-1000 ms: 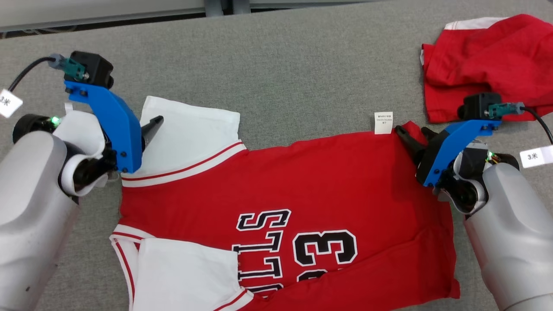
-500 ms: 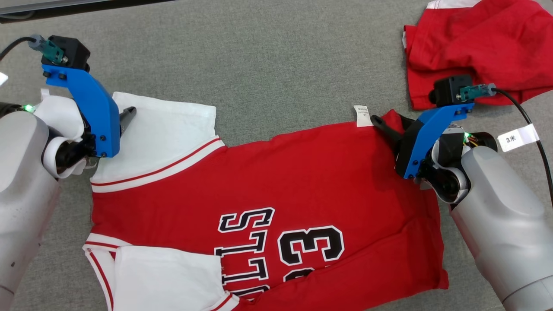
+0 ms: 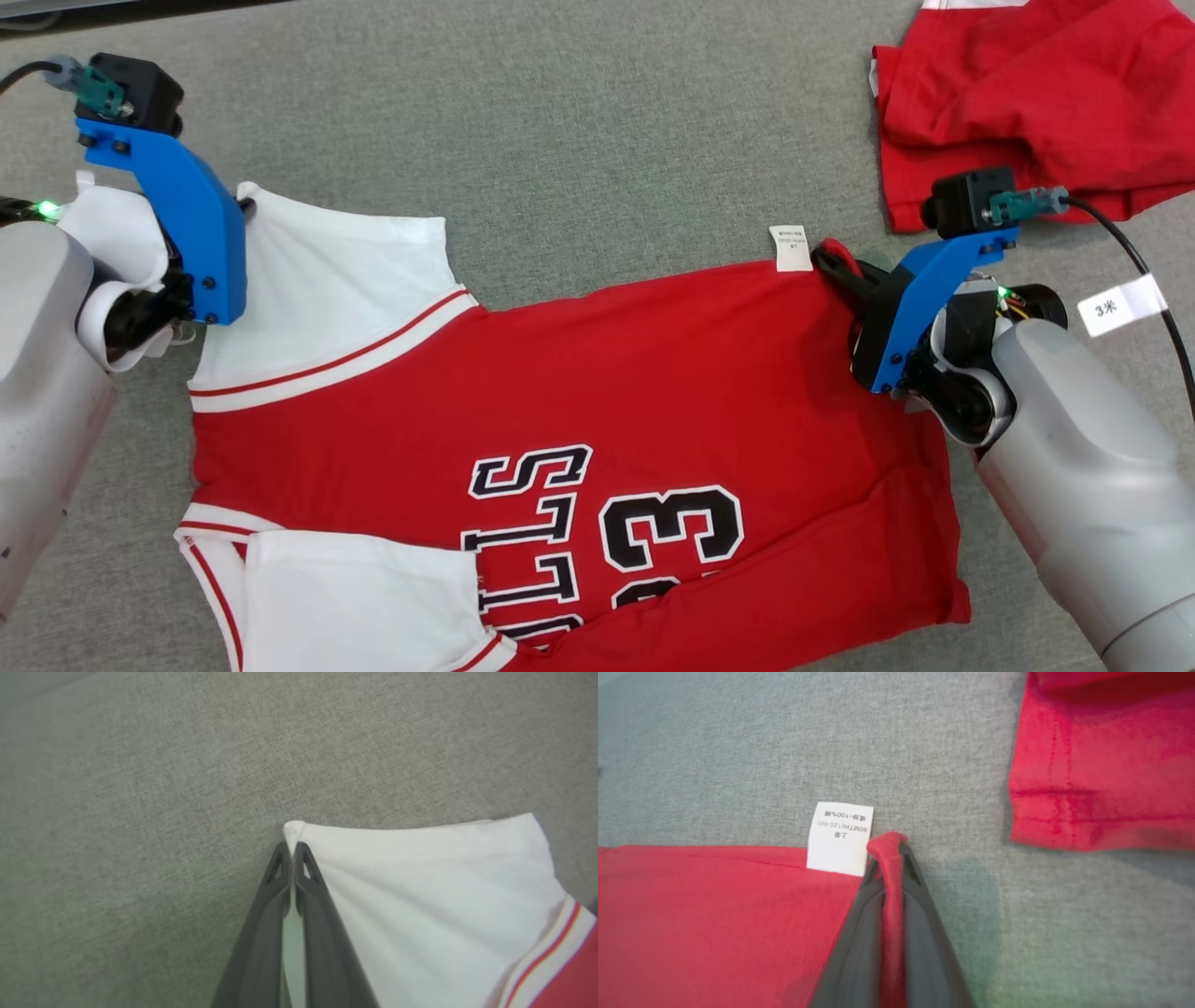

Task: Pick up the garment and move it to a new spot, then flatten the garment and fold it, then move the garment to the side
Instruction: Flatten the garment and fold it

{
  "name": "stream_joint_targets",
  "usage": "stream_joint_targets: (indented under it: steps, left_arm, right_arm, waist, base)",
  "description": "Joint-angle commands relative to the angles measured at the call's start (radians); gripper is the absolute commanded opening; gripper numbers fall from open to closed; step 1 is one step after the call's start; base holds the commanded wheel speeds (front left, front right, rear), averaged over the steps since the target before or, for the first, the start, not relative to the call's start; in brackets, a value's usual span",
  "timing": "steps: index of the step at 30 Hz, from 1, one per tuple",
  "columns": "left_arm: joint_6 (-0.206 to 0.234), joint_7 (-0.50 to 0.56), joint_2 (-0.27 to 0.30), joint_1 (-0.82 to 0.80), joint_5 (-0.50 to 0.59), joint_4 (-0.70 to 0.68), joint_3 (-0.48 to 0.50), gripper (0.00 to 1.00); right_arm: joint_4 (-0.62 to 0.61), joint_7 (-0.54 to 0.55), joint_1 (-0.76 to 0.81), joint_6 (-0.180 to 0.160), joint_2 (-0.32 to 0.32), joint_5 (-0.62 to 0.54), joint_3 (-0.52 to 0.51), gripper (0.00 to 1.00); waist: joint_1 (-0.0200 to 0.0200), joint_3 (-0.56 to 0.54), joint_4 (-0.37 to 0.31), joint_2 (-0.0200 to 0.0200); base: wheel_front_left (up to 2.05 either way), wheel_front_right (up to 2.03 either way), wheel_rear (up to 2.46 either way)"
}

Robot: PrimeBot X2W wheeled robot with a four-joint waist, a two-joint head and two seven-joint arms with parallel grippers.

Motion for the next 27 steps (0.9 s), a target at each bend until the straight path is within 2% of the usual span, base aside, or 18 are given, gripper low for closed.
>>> stream_joint_targets:
  steps: [1,14,22,27]
  left_arm:
    - [0.000,-0.021,0.006,-0.021,0.001,0.016,-0.003,0.00]
    - [0.000,-0.099,0.012,0.021,-0.071,0.029,-0.081,0.00]
    - [-0.001,-0.129,0.016,0.061,-0.128,0.015,-0.117,0.00]
    - [-0.001,-0.094,0.037,0.089,-0.176,-0.047,-0.156,0.00]
  right_arm:
    - [0.025,-0.005,0.037,0.001,0.014,0.004,0.028,0.00]
    - [0.128,-0.292,0.038,0.001,0.005,0.046,-0.033,0.00]
    - [0.211,-0.345,0.066,0.001,0.012,0.048,-0.027,0.00]
    - [0.199,-0.378,0.096,0.001,-0.002,0.049,0.005,0.00]
  waist:
    - [-0.0001,-0.006,0.002,0.0000]
    - [-0.0001,-0.123,0.049,0.0000]
    - [-0.0001,-0.199,0.081,0.0000]
    - [-0.0001,-0.242,0.101,0.0000]
  base:
    - [0.00,0.00,0.00]
    - [0.00,0.00,0.00]
    - [0.00,0.00,0.00]
    - [0.00,0.00,0.00]
